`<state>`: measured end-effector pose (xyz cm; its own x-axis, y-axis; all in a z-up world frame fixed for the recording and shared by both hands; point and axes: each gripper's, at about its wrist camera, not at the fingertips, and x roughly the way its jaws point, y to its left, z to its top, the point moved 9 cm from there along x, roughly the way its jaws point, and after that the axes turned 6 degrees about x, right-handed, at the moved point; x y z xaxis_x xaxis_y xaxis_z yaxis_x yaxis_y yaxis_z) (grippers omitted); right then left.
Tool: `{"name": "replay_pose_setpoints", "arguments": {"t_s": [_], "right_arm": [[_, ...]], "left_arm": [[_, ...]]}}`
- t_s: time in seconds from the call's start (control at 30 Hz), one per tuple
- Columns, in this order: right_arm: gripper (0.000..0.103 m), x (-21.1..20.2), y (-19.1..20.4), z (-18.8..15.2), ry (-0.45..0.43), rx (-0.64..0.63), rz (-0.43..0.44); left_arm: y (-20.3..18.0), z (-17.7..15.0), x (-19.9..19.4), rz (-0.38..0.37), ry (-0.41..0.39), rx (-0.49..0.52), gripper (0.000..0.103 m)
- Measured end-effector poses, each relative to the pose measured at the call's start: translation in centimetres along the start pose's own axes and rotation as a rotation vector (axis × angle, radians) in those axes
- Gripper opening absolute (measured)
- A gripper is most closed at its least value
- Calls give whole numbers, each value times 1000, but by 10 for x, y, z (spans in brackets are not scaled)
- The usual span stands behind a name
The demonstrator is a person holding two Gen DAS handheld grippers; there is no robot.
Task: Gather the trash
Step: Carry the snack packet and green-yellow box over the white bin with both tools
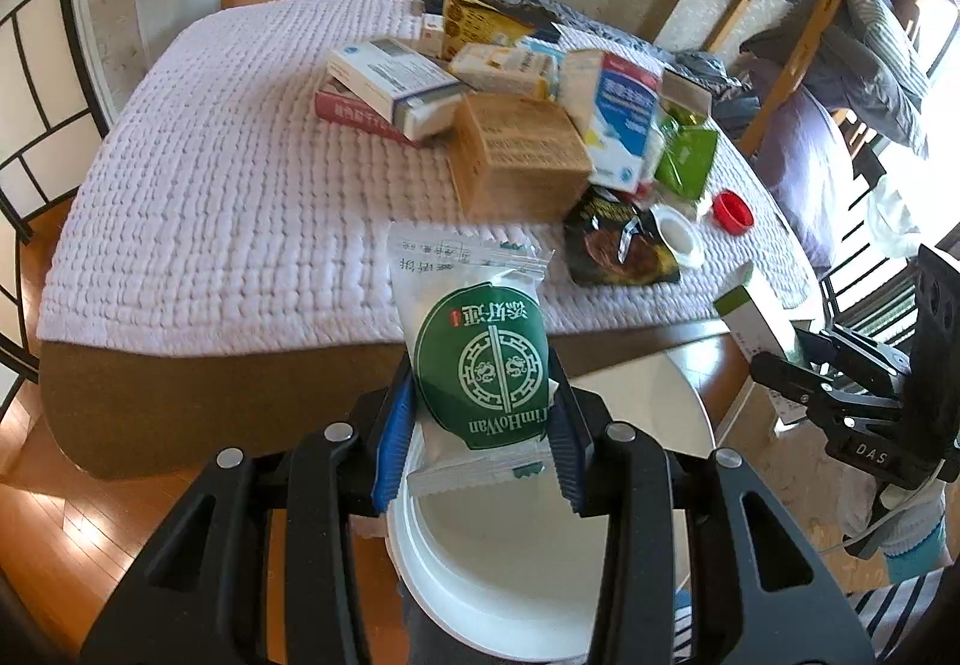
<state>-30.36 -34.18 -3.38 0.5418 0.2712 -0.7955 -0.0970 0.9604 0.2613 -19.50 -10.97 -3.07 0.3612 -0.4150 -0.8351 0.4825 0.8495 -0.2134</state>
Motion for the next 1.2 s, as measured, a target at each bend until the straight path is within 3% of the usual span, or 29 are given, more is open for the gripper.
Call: {"name": "replay_pose_setpoints", "arguments": {"t_s": [0.67,1.2], "right_arm": [[43,9,24,-41,71,-6,25],[43,41,16,-62,135,14,-59]], "left_arm": [[-38,-43,18,-47,88,64,42],[-56,-56,48,-21,148,124,42]]}}
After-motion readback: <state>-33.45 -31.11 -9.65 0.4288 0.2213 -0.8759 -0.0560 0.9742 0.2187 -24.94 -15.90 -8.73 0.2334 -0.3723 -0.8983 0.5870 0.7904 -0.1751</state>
